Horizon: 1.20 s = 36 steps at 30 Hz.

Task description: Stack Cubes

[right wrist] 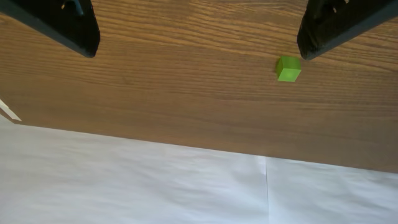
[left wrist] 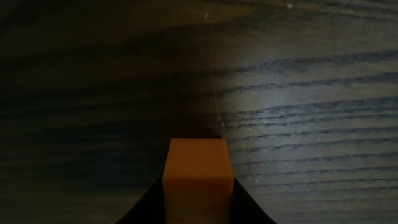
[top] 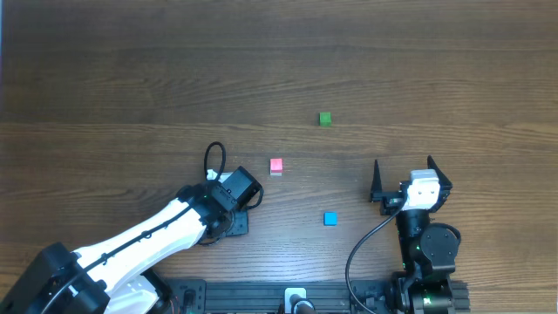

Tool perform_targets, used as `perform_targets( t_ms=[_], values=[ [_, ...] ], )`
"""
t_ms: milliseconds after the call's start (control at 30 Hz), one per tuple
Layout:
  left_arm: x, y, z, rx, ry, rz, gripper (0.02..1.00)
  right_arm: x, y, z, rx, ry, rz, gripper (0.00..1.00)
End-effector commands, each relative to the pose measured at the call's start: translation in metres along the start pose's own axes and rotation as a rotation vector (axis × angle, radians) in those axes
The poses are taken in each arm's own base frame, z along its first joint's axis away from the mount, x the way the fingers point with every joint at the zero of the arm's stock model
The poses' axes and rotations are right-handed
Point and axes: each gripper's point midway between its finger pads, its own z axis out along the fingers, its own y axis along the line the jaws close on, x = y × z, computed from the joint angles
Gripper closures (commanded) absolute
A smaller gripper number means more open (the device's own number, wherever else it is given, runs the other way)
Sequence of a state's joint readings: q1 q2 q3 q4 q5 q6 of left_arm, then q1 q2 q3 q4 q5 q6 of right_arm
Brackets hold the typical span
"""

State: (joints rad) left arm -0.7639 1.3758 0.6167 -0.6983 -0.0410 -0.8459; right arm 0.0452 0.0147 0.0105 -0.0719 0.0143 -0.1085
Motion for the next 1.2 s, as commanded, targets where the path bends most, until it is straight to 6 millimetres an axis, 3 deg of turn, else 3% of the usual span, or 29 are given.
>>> perform_targets(
  t_ms=[33, 133, 167, 300, 467, 633, 800, 1200],
  values=[
    [-0.01, -0.007, -0.006, 0.006, -0.03, -0.006, 0.961, 0.001, -0.001, 0.0, 0.009, -0.002, -0.002, 0.007],
    [-0.028, -0.02, -0.024, 0.021, -0.076, 0.002, 0.978, 0.001, -0.001, 0.0, 0.009, -0.002, -0.002, 0.009],
    [-0.042, -0.03, -0.039, 0.019, -0.102, 0.0, 0.978, 0.001, -0.001, 0.0, 0.009, -0.002, -0.002, 0.007],
    [-0.068, -0.053, -0.069, 0.007, -0.115, 0.0, 0.98, 0.001, -0.001, 0.0, 0.009, -0.002, -0.002, 0.009],
    [-0.104, -0.098, -0.094, 0.023, -0.127, 0.048, 0.98, 0.001, -0.001, 0.0, 0.009, -0.002, -0.002, 0.007],
    [-0.118, -0.125, -0.088, 0.031, -0.127, 0.077, 0.978, 0.001, -0.001, 0.0, 0.009, -0.002, -0.002, 0.007],
    [-0.115, -0.126, -0.067, 0.003, -0.084, 0.079, 0.978, 0.001, -0.001, 0.0, 0.009, -0.002, -0.002, 0.007],
    [-0.113, -0.125, -0.054, -0.021, -0.059, 0.08, 0.976, 0.001, -0.001, 0.0, 0.009, -0.002, -0.002, 0.007]
  ],
)
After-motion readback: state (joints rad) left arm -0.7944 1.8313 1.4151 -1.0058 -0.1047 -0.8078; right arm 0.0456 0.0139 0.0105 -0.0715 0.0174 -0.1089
